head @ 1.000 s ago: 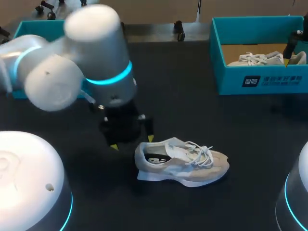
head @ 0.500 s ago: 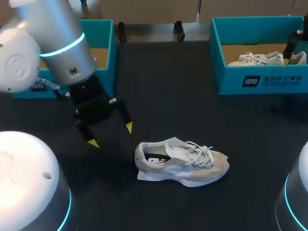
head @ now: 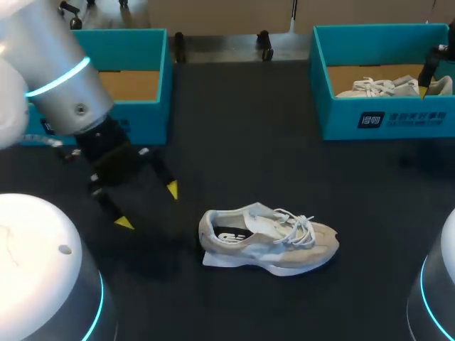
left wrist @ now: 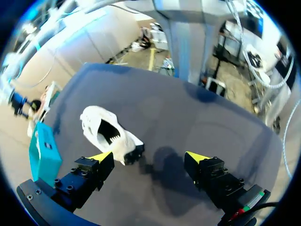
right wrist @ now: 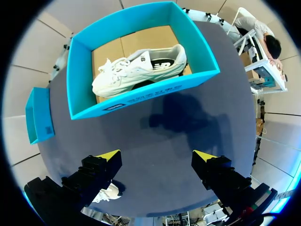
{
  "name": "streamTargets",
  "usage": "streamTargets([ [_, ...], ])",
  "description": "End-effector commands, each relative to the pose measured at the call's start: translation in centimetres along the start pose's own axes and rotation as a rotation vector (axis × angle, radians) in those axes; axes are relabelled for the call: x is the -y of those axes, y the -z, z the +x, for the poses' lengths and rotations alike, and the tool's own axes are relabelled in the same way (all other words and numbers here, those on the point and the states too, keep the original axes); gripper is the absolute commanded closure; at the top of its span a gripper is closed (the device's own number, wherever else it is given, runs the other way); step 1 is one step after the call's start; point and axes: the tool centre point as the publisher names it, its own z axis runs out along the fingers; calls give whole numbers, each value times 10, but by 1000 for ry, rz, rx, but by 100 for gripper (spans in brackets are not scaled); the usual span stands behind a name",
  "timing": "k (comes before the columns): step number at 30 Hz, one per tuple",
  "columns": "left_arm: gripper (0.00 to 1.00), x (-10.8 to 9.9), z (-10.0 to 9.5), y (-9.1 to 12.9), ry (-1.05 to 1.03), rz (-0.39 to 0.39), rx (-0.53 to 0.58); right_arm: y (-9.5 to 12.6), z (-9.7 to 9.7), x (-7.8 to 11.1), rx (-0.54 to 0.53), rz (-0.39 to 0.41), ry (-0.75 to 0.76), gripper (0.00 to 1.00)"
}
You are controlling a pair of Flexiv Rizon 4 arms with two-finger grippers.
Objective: Take the shoe out of the shoebox, open the shoe tongue, remove and reinsert the insole, then place the shoe into the shoebox
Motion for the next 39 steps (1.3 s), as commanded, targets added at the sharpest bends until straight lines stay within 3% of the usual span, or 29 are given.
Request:
streamTargets([
  [1, 0, -16, 19, 4, 113, 87, 196, 0, 0, 1, -1, -3, -2, 0],
  [8, 0, -36, 31, 1, 307, 227, 297, 0, 0, 1, -1, -3, -2, 0],
  [19, 0, -49, 39, -14, 483, 329, 369, 0, 0, 1, -1, -3, -2, 0],
  [20, 0, -50, 40, -16, 518, 314, 343, 0, 0, 1, -1, -3, -2, 0],
  [22, 0, -52, 40, -22, 525, 189, 209, 0, 0, 1, -1, -3, -2, 0],
  [33, 0, -52, 40, -22, 525, 189, 209, 0, 0, 1, -1, -3, -2, 0],
  [39, 0, -77, 57, -28, 579, 366, 252, 0, 0, 1, -1, -3, -2, 0],
])
